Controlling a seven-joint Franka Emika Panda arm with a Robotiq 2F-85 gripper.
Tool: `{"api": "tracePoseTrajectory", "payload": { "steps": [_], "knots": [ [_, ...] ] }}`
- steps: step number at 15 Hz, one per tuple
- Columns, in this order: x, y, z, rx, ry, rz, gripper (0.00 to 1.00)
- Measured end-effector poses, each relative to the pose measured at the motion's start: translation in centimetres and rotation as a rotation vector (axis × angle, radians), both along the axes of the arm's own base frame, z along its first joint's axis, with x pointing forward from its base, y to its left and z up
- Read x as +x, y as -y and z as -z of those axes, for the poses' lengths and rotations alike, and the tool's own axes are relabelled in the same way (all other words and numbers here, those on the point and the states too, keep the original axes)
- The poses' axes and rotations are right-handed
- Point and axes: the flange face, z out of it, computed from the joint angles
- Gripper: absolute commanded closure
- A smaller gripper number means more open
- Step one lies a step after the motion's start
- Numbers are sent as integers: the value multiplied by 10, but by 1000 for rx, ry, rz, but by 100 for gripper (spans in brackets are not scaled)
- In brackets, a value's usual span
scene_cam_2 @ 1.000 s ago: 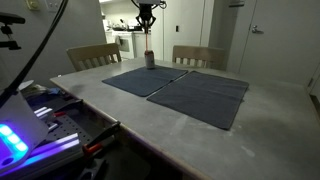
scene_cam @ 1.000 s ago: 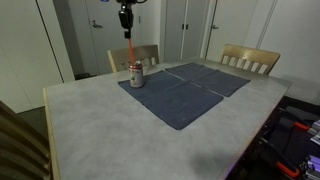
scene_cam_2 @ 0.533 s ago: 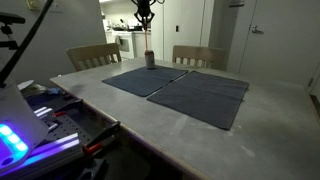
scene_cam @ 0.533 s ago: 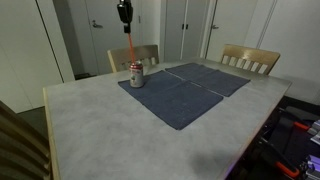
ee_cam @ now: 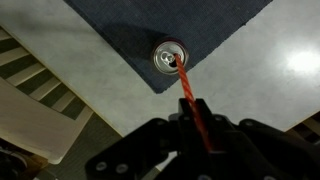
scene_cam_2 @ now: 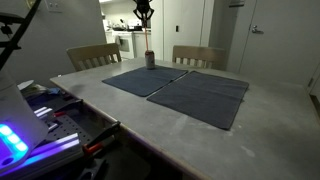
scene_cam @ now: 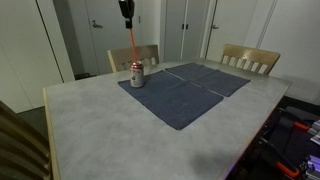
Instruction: Remove the straw from the can and put it on the table
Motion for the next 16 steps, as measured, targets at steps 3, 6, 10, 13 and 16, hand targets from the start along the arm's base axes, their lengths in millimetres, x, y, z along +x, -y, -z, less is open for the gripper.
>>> {"api": "tracePoseTrajectory", "payload": {
  "steps": [3, 6, 10, 13, 16],
  "knots": [
    [-2, 1, -5, -15, 8, 2, 98],
    [-5, 2, -12, -32, 18, 12, 98],
    [-9, 4, -22, -47, 33, 20, 98],
    [-13, 5, -28, -57, 40, 20, 98],
    [-17, 4, -35, -67, 47, 17, 98]
  ]
}}
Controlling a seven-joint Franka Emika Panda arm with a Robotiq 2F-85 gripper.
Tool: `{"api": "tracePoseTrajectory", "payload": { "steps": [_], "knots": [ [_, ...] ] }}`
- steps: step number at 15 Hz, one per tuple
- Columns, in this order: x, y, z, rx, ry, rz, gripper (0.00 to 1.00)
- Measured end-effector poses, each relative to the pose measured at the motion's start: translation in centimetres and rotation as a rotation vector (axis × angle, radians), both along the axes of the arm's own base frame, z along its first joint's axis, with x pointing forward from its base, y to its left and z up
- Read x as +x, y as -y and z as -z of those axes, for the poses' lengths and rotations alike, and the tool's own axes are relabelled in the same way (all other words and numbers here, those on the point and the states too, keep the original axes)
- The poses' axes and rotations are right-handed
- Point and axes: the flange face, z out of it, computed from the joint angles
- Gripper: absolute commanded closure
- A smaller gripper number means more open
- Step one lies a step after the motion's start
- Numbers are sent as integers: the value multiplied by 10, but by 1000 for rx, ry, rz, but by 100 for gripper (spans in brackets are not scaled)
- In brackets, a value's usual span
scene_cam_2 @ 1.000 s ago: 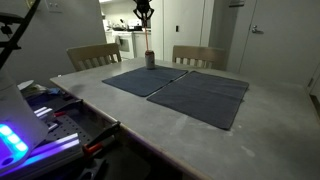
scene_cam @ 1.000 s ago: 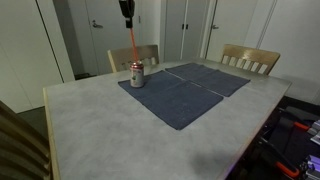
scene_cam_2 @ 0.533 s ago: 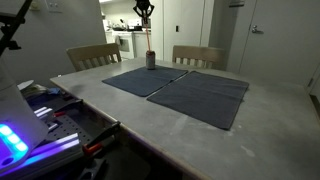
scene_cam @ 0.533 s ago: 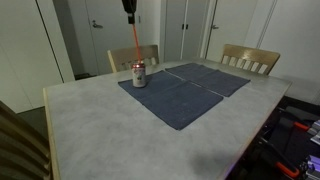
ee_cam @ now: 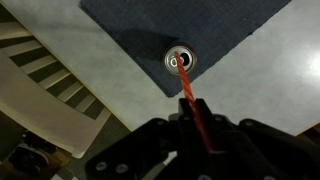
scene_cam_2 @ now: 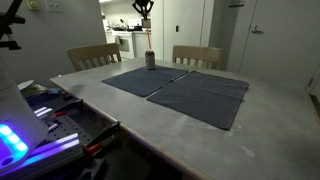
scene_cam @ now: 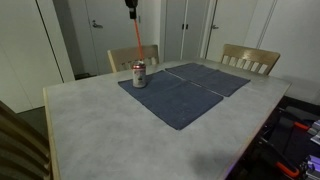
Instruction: Remove the straw from the can and put it on the table
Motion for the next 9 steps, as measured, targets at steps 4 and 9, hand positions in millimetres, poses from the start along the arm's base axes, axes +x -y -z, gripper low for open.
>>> {"api": "tracePoseTrajectory", "payload": {
  "steps": [4, 9],
  "knots": [
    [-7, 0, -9, -14, 12, 12, 98],
    [-19, 17, -27, -24, 28, 103, 98]
  ]
}}
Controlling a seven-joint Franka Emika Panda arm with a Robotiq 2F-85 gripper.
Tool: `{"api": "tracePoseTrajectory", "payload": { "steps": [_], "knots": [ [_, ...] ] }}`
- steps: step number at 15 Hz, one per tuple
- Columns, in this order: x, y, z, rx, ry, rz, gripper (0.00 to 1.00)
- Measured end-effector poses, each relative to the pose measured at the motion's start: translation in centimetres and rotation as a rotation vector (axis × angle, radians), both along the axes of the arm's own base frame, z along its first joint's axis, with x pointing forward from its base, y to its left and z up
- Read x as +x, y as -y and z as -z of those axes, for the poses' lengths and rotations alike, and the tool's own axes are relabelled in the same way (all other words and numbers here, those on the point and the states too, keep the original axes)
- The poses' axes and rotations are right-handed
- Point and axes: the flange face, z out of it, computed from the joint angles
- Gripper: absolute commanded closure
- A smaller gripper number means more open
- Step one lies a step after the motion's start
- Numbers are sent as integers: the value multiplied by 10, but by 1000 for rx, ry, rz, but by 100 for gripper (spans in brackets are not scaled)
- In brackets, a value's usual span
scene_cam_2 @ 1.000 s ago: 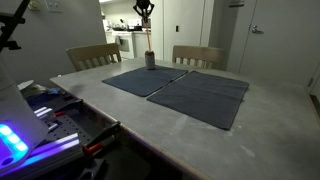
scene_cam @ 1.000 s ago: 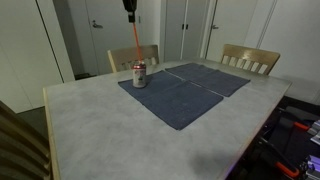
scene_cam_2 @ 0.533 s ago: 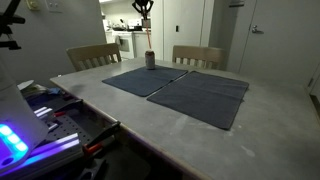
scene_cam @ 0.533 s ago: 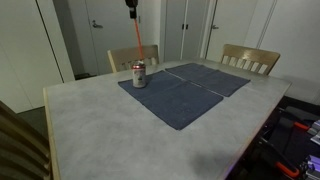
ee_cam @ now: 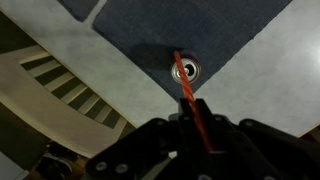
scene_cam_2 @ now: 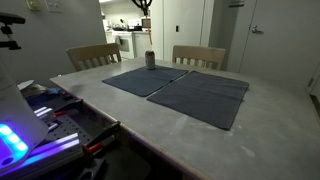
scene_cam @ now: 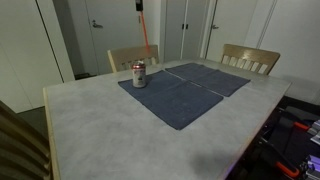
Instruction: Remove the straw from the can and put it on the table
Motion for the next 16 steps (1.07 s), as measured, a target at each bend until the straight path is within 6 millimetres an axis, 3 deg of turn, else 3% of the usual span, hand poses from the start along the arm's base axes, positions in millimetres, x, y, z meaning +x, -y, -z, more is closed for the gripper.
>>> {"api": "tracePoseTrajectory", "payload": {
  "steps": [5, 12, 16],
  "knots": [
    [-14, 38, -3, 1, 18, 146, 98],
    [-11, 91, 50, 29, 67, 317, 98],
    [-9, 109, 76, 95, 178, 372, 98]
  ]
}}
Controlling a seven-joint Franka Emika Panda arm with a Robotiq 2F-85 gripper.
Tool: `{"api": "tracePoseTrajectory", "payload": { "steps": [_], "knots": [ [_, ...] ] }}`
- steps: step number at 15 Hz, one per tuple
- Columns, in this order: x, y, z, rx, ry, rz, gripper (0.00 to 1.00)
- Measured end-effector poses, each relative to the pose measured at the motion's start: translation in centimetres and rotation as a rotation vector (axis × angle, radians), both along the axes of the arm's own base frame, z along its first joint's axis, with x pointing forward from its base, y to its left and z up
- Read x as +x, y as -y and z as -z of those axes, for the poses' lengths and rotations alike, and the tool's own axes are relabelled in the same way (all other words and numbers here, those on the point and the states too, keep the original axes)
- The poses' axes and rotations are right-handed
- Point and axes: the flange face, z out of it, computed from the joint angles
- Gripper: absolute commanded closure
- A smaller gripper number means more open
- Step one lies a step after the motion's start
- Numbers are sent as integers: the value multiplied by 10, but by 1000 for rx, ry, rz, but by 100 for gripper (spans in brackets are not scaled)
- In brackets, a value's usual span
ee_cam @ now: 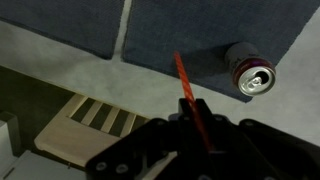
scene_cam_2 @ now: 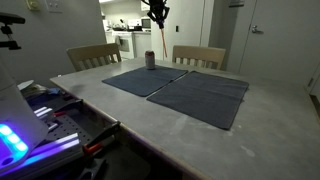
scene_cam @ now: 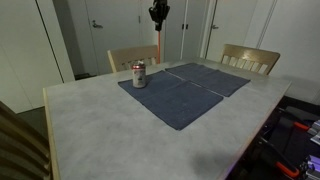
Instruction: Remove the straw from the can and put it on the table
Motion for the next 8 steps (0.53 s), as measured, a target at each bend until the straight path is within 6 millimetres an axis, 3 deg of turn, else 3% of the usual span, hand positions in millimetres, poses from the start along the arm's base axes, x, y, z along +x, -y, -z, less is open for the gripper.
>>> {"api": "tracePoseTrajectory", "payload": {
  "steps": [5, 8],
  "knots": [
    [-7, 3, 26, 105, 166, 63, 98],
    [-15, -1, 42, 79, 186, 137, 98]
  ]
}}
